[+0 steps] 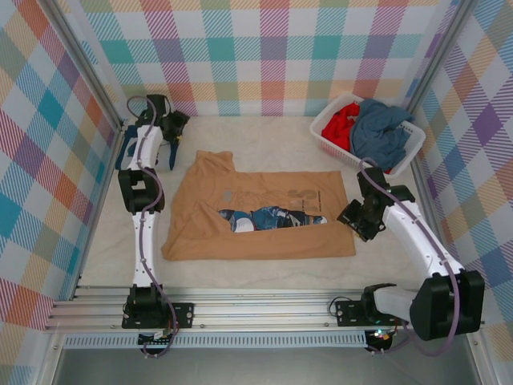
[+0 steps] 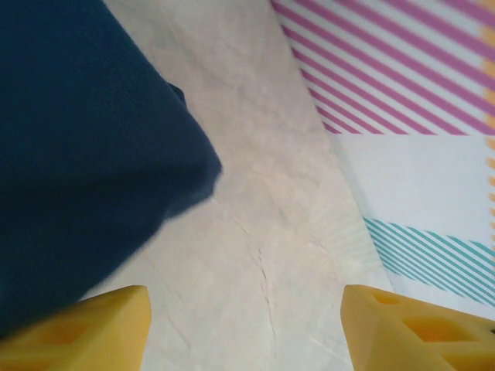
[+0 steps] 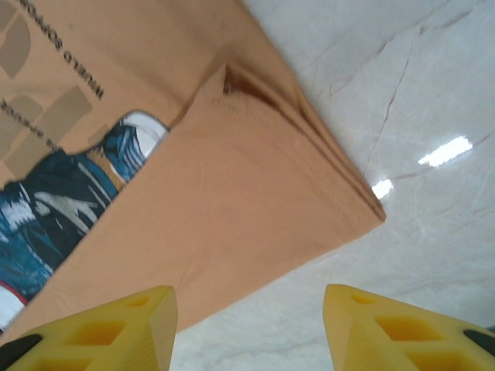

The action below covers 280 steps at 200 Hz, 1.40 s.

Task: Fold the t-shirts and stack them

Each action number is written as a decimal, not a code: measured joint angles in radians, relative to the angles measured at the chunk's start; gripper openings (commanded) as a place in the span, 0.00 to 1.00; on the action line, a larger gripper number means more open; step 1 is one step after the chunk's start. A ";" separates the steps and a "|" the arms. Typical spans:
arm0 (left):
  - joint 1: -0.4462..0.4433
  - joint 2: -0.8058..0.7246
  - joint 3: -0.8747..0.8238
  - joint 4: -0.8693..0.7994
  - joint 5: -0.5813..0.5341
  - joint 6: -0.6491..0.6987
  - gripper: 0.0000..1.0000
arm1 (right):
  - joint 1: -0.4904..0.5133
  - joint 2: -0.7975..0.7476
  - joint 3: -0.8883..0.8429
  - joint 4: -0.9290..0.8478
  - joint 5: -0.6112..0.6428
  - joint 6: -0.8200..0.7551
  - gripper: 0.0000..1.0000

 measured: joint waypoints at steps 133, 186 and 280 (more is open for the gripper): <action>-0.162 -1.046 -1.423 -0.008 -0.020 0.109 0.40 | -0.120 0.343 0.008 0.303 -0.115 -0.048 0.27; -0.248 -1.090 -1.644 0.021 -0.016 0.120 0.39 | -0.128 0.415 0.003 0.349 -0.123 -0.069 0.21; -0.227 -1.103 -1.629 0.011 -0.128 0.202 0.39 | -0.128 0.376 -0.023 0.328 -0.108 -0.066 0.00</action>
